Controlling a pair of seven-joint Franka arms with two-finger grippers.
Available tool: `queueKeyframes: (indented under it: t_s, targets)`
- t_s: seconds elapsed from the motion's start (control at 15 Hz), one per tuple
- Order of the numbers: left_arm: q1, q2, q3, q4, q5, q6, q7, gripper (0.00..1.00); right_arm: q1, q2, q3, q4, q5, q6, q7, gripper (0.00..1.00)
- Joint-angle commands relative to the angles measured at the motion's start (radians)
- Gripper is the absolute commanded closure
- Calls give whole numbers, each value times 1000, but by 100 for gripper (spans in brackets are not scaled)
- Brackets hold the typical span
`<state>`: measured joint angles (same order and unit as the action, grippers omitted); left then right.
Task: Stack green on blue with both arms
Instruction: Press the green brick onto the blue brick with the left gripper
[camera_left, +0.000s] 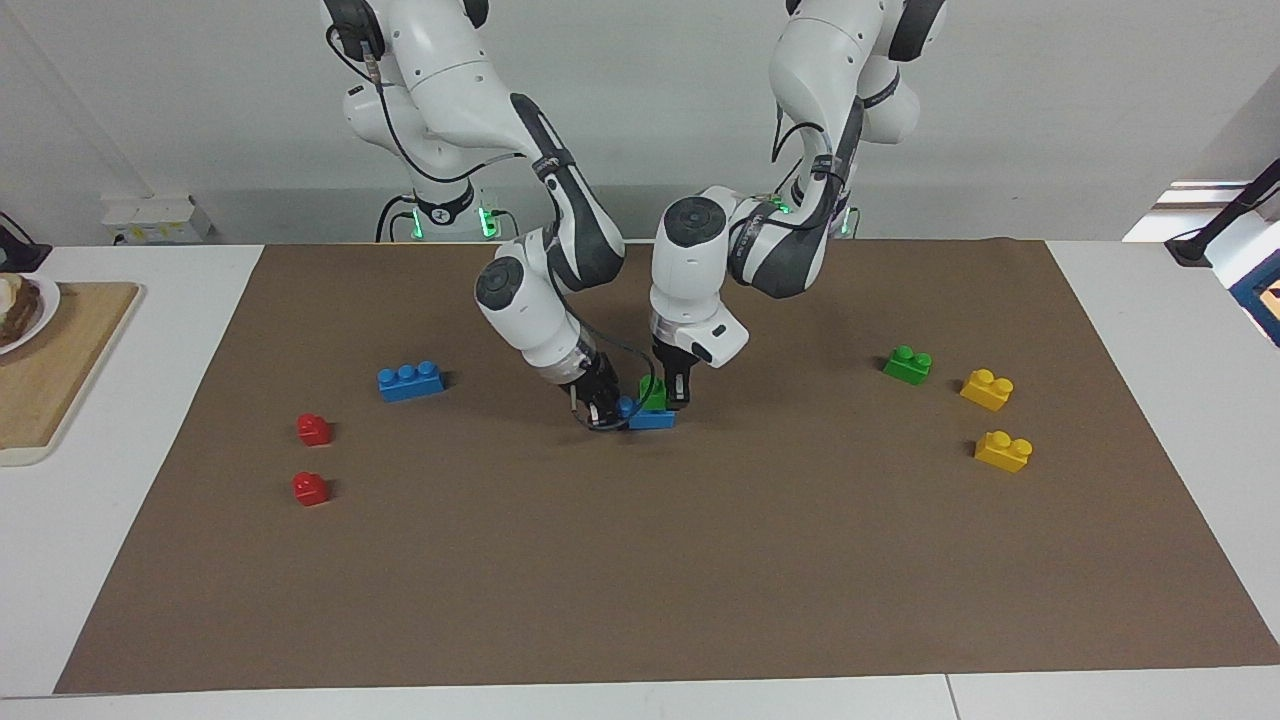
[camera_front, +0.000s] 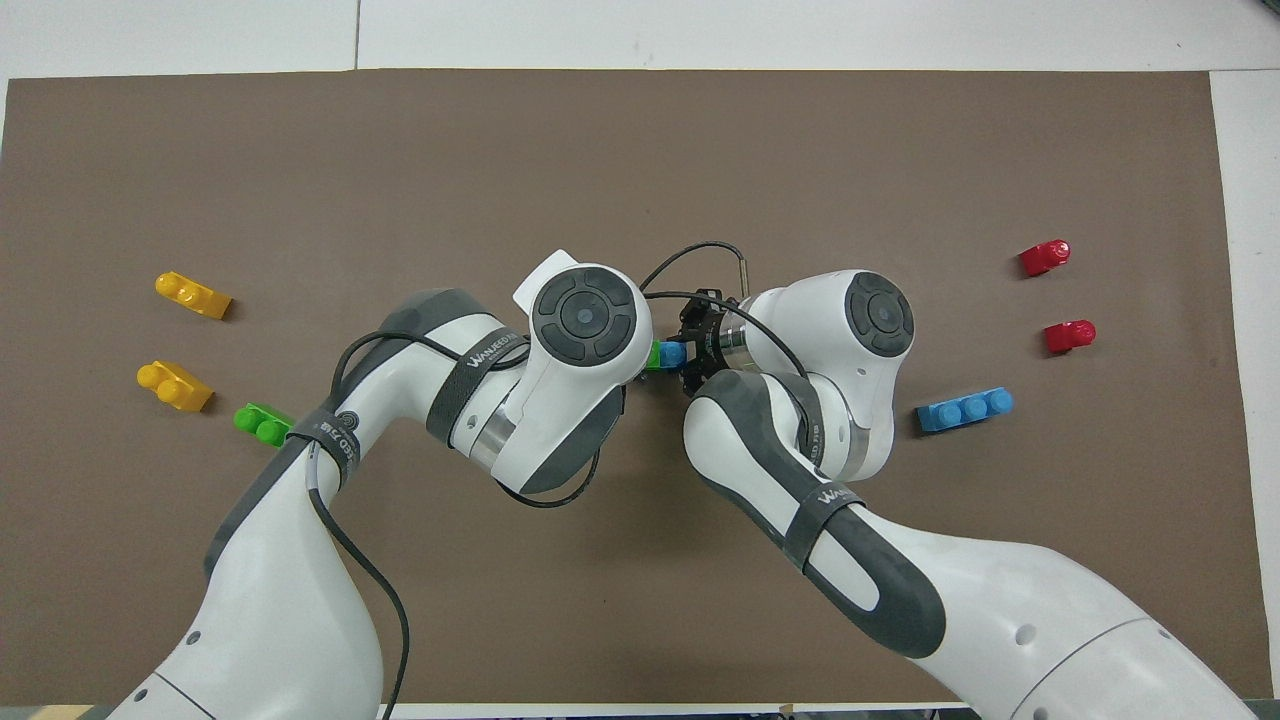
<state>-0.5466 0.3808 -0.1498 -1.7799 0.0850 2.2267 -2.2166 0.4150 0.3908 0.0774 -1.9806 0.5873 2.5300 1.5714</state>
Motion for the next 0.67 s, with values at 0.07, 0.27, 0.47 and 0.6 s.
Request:
queueKeyframes:
  t_s: [0.07, 0.27, 0.47, 0.6]
  targets:
    - [-22, -6, 15, -50, 18, 60, -29, 100, 8, -15, -5, -43, 29, 46, -47, 100]
    - [-27, -6, 15, -73, 38, 93, -28, 100, 8, -15, -5, -44, 28, 47, -47, 100]
    - [-27, -8, 15, -70, 38, 90, -18, 93, 8, -15, -5, -47, 28, 47, -53, 100]
    - [-27, -26, 15, -70, 38, 65, -15, 0, 7, -15, -5, -47, 28, 44, -53, 100]
